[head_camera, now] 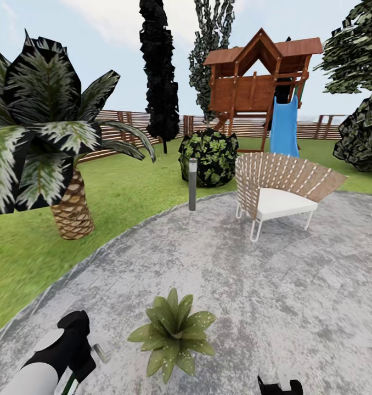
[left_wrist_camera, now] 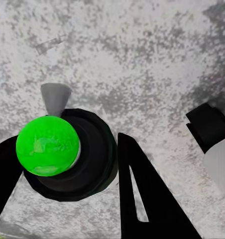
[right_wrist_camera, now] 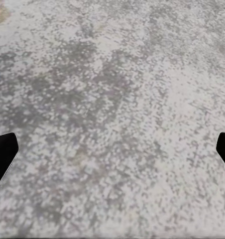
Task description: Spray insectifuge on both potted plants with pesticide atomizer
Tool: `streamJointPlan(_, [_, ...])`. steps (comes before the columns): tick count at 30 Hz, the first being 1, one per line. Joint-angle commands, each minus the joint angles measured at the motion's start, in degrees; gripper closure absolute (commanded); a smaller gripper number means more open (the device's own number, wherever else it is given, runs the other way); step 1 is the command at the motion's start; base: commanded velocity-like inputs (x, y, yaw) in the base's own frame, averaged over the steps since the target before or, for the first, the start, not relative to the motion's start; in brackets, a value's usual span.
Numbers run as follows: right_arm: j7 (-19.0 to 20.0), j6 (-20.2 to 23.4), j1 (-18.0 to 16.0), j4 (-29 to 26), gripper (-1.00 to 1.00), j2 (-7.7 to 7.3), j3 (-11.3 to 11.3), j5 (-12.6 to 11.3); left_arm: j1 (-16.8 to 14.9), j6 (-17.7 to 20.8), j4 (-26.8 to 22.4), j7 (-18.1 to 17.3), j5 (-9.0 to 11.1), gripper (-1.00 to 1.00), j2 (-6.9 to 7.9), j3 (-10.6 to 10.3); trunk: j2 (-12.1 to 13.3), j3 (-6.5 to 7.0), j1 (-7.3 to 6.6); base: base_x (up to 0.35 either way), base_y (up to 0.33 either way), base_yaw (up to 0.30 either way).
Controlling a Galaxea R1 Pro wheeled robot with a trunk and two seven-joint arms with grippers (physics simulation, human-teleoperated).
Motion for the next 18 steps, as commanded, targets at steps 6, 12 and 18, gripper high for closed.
streamJointPlan(6, [-0.05, -0.19, -0.06, 0.08, -1.00, -0.02, 0.28, 0.07, -0.65, 0.60, -0.42, 1.75, -0.09, 1.00, -1.64, 0.51, -0.02, -0.04, -0.01, 0.000, 0.187, -0.039])
streamJointPlan(12, [-0.05, -0.19, -0.06, 0.08, -1.00, -0.02, 0.28, 0.07, -1.10, 0.62, -2.47, 2.97, 0.07, 1.00, -5.22, 0.29, -0.02, -0.04, -0.01, 0.000, 0.007, -0.001])
streamJointPlan(18, [-0.05, -0.19, -0.06, 0.08, -1.00, -0.02, 0.28, 0.07, -0.30, -0.02, -5.34, 6.04, 0.11, 1.00, -6.06, 0.20, -0.02, -0.04, -0.01, 0.000, 0.000, 0.000])
